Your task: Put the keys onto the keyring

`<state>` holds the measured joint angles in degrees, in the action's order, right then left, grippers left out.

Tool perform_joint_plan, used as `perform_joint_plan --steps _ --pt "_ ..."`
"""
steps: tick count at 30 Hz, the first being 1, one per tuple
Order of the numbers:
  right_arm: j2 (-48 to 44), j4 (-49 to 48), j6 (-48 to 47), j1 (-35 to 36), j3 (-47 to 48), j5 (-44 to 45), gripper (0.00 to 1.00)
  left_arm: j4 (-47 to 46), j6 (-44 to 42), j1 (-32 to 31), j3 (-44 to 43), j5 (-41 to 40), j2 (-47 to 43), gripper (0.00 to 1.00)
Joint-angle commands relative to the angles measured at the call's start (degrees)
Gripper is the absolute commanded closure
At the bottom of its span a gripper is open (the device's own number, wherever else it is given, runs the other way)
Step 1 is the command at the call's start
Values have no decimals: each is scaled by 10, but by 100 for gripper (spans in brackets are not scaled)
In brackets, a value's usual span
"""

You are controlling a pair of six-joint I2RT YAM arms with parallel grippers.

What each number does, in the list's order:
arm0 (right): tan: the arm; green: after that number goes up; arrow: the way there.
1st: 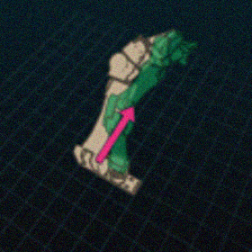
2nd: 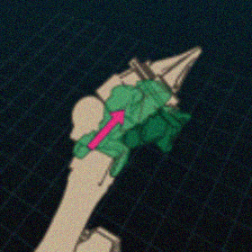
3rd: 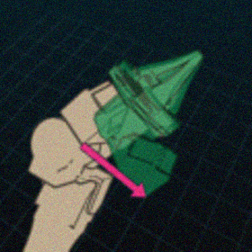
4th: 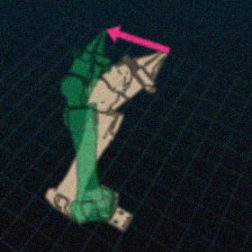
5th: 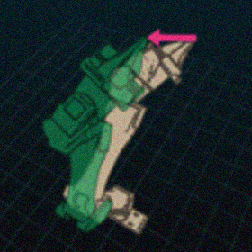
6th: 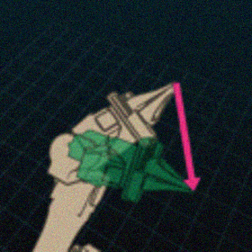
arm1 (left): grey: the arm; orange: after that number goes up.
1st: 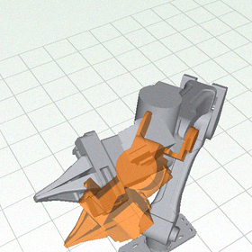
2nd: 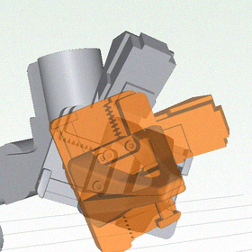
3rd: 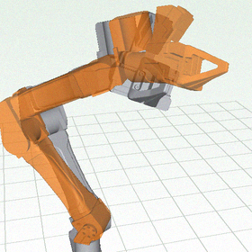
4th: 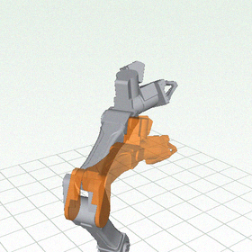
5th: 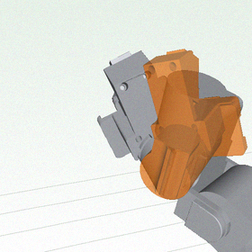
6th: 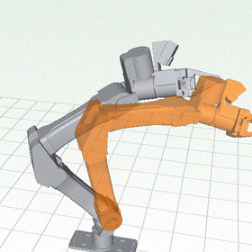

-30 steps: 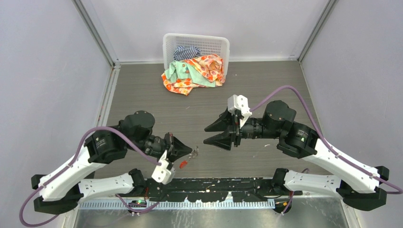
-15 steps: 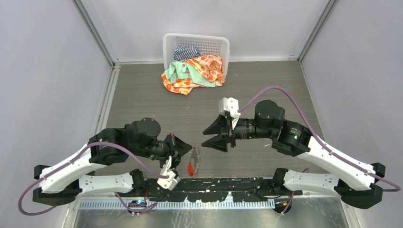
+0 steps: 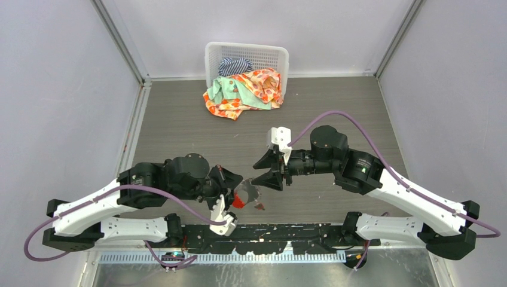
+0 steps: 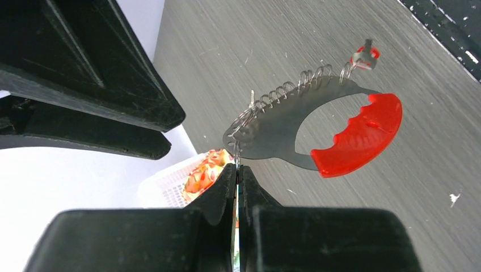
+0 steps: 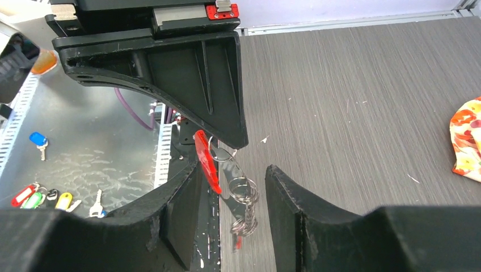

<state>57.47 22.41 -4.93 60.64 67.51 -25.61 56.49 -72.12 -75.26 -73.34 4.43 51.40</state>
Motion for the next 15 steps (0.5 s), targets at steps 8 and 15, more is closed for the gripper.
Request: perform_joint_plan --steps 8,15 --pt "20 -30 -23 28 13 27 51 -48 159 -3 -28 -25 1 100" --pt "20 -21 40 25 18 131 53 -49 199 -1 -14 -26 -17 100"
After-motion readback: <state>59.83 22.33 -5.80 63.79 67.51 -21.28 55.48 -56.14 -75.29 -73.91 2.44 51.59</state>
